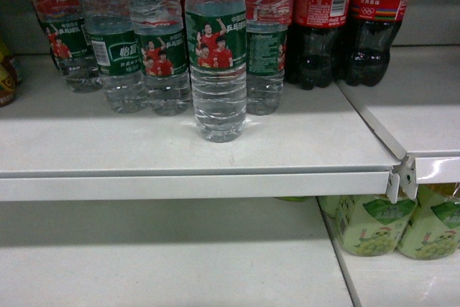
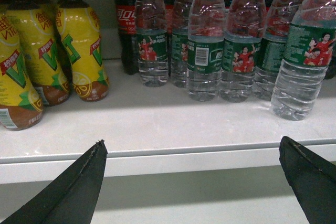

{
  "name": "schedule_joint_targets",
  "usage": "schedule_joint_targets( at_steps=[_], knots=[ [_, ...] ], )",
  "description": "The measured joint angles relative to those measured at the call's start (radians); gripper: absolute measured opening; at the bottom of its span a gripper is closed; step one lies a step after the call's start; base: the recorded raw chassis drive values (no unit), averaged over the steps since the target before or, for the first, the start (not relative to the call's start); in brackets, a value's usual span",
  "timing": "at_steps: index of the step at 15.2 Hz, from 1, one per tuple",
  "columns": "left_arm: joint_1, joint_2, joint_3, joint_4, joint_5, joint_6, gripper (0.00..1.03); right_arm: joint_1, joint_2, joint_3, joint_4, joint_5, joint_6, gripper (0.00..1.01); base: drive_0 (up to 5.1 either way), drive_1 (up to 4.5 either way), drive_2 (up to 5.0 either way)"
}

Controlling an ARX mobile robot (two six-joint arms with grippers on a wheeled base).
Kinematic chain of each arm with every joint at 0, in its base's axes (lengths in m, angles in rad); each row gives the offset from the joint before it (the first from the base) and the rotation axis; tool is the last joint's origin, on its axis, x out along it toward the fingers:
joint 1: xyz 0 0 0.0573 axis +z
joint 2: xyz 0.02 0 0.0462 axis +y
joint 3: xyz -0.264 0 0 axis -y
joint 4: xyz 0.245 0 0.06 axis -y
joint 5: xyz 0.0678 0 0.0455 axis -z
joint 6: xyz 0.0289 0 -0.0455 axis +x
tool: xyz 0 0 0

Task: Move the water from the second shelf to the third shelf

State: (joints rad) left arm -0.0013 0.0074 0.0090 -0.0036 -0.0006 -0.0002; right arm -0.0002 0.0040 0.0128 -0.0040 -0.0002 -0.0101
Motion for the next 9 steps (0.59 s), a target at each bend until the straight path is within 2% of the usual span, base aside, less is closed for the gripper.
schedule_joint_targets(
  at_steps=[9],
  knots=[
    [0.0, 0.0, 0.0, 0.0, 0.0, 0.0, 0.98, 0.0, 0.0, 0.0, 0.0, 0.0, 0.0, 0.98, 0.0, 0.0, 0.0]
  ],
)
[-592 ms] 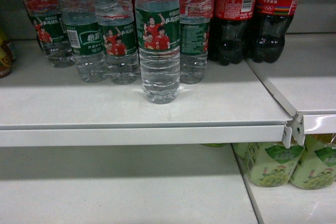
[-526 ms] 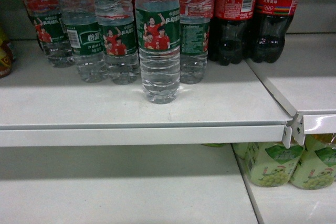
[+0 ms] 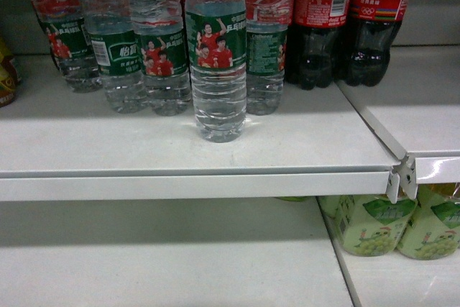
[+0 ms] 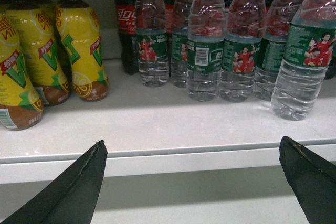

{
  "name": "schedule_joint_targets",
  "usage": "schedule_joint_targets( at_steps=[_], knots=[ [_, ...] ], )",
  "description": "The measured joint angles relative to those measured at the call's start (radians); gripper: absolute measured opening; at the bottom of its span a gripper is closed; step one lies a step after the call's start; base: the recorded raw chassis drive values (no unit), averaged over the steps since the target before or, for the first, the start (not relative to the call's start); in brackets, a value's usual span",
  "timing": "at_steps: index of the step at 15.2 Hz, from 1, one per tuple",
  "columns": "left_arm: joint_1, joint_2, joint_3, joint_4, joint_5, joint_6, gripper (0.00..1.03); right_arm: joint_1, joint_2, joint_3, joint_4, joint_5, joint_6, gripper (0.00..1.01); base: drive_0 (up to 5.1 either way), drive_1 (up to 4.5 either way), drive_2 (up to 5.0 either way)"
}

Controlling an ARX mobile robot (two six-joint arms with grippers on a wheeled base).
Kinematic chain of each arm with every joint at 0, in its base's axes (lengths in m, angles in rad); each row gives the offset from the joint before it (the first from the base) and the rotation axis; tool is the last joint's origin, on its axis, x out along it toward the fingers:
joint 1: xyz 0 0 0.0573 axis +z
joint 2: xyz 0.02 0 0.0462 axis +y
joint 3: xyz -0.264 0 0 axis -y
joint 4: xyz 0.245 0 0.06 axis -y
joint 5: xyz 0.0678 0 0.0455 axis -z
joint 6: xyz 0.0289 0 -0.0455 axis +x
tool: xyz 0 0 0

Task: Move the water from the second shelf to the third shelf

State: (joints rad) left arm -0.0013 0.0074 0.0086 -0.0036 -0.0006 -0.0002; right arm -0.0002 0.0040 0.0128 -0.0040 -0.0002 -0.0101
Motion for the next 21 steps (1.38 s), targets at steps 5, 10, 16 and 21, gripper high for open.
schedule_joint_targets(
  at_steps=[5, 10, 16, 21],
  knots=[
    [0.0, 0.0, 0.0, 0.0, 0.0, 0.0, 0.98, 0.0, 0.0, 0.0, 0.0, 0.0, 0.0, 0.98, 0.0, 0.0, 0.0],
    [0.0, 0.0, 0.0, 0.0, 0.0, 0.0, 0.98, 0.0, 0.0, 0.0, 0.0, 0.0, 0.0, 0.98, 0.0, 0.0, 0.0],
    [0.0, 0.0, 0.0, 0.0, 0.0, 0.0, 0.98, 0.0, 0.0, 0.0, 0.0, 0.0, 0.0, 0.98, 0.0, 0.0, 0.0],
    [0.0, 0.0, 0.0, 0.0, 0.0, 0.0, 0.98, -0.034, 0.065, 0.048, -0.153, -0.077, 0.073, 0.98, 0.0, 0.0, 0.0]
  ],
)
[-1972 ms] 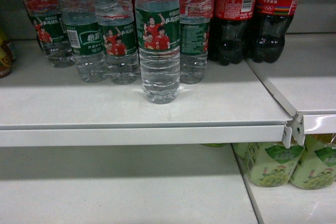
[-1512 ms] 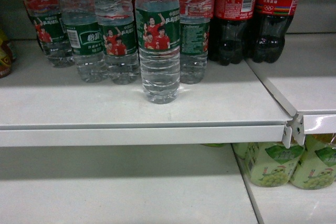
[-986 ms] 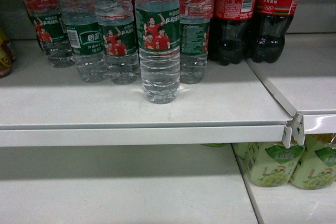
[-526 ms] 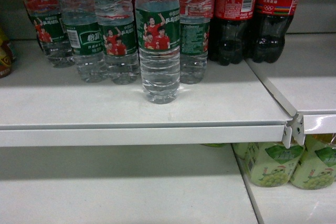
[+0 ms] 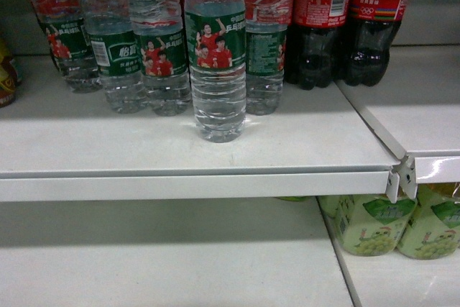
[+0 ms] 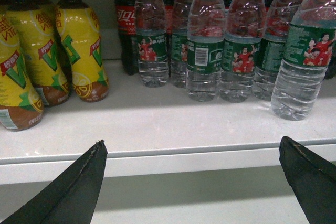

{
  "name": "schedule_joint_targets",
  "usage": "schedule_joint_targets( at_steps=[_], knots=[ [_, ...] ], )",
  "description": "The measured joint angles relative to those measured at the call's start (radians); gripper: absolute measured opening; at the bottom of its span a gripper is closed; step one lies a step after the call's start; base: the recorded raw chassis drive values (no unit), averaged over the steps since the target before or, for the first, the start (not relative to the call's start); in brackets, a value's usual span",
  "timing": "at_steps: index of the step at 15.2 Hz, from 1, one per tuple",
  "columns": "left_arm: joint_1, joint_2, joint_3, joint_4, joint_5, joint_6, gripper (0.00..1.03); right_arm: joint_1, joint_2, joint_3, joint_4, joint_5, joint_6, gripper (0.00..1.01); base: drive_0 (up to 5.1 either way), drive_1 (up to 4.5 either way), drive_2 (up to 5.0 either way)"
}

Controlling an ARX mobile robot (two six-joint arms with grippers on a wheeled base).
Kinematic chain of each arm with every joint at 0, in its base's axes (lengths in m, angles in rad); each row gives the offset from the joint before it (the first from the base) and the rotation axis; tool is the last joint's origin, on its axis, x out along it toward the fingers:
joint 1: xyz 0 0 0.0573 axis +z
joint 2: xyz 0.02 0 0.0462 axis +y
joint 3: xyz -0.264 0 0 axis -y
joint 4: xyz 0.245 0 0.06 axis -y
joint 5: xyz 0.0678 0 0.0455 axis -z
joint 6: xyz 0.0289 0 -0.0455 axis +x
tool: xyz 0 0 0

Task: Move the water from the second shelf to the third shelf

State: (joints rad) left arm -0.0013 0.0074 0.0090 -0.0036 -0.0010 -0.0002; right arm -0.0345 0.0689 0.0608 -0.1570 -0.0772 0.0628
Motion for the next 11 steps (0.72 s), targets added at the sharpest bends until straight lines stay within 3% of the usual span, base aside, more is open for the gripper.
schedule_joint_targets(
  at_steps=[1, 2, 4, 5, 7, 11],
  knots=[
    [0.0, 0.0, 0.0, 0.0, 0.0, 0.0, 0.98, -0.031, 0.085, 0.037, -0.04, -0.038, 0.077, 0.98, 0.0, 0.0, 0.0],
    [0.0, 0.0, 0.0, 0.0, 0.0, 0.0, 0.98, -0.065, 0.13, 0.063, -0.003, -0.077, 0.114, 0.98, 0.0, 0.0, 0.0],
    [0.0, 0.0, 0.0, 0.0, 0.0, 0.0, 0.98, -0.111, 0.265, 0.177, 0.138, -0.122, 0.129, 0.98, 0.0, 0.0, 0.0],
    [0.0, 0.0, 0.0, 0.0, 0.0, 0.0, 0.98, -0.105, 0.34, 0.22, 0.194, -0.122, 0.129, 0.98, 0.0, 0.0, 0.0],
    [0.0, 0.0, 0.0, 0.0, 0.0, 0.0, 0.98, -0.014, 0.5, 0.309, 0.299, -0.079, 0.121, 0.98, 0.0, 0.0, 0.0],
    [0.0, 0.0, 0.0, 0.0, 0.0, 0.0, 0.98, 0.209, 0.716, 0.374, 0.433, 0.052, 0.06, 0.98, 0.0, 0.0, 0.0]
  ],
)
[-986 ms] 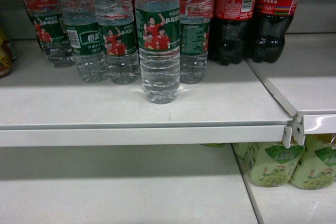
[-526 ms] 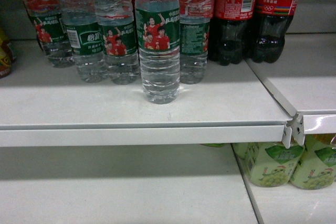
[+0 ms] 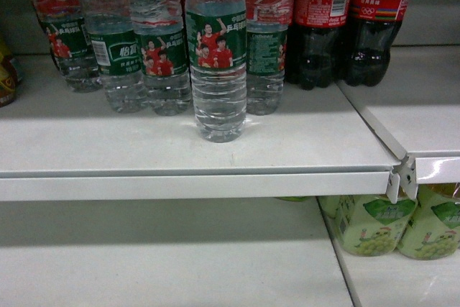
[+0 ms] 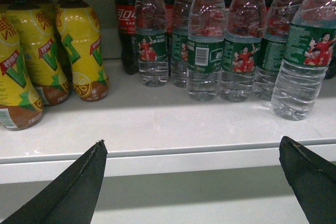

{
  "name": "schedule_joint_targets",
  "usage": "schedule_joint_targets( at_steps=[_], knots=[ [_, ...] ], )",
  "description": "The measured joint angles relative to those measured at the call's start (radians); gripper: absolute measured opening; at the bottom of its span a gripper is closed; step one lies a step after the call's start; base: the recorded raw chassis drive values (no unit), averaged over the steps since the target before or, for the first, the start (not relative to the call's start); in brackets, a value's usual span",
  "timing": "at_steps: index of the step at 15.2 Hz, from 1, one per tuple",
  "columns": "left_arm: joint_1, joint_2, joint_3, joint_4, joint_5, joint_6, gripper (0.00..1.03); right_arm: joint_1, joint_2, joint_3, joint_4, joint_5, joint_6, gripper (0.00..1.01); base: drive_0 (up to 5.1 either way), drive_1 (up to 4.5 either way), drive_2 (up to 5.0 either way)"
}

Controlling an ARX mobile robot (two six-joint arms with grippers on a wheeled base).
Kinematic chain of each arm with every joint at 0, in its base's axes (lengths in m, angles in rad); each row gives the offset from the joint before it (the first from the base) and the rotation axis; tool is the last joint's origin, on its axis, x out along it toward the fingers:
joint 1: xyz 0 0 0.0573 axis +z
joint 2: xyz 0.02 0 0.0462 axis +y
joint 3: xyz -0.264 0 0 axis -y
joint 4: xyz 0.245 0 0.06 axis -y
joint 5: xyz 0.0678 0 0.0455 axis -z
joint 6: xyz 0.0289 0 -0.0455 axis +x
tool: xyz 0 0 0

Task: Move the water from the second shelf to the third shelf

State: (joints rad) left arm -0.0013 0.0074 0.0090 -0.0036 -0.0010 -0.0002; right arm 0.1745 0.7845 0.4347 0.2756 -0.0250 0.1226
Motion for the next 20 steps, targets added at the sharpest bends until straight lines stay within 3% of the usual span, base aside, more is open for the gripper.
schedule_joint_targets(
  at_steps=[3, 8, 12, 14, 20],
  knots=[
    [0.0, 0.0, 0.0, 0.0, 0.0, 0.0, 0.98, 0.189, 0.135, -0.024, 0.109, 0.07, -0.043, 0.98, 0.0, 0.0, 0.0],
    [0.0, 0.0, 0.0, 0.0, 0.0, 0.0, 0.98, 0.41, 0.447, 0.02, 0.258, 0.184, -0.052, 0.98, 0.0, 0.0, 0.0],
    [0.0, 0.0, 0.0, 0.0, 0.0, 0.0, 0.98, 0.466, 0.589, 0.131, 0.294, 0.198, -0.049, 0.98, 0.0, 0.0, 0.0],
    [0.0, 0.0, 0.0, 0.0, 0.0, 0.0, 0.98, 0.468, 0.689, 0.227, 0.304, 0.216, -0.03, 0.98, 0.0, 0.0, 0.0],
    [0.0, 0.0, 0.0, 0.0, 0.0, 0.0, 0.98, 0.457, 0.858, 0.398, 0.315, 0.22, -0.027, 0.98, 0.0, 0.0, 0.0]
  ],
)
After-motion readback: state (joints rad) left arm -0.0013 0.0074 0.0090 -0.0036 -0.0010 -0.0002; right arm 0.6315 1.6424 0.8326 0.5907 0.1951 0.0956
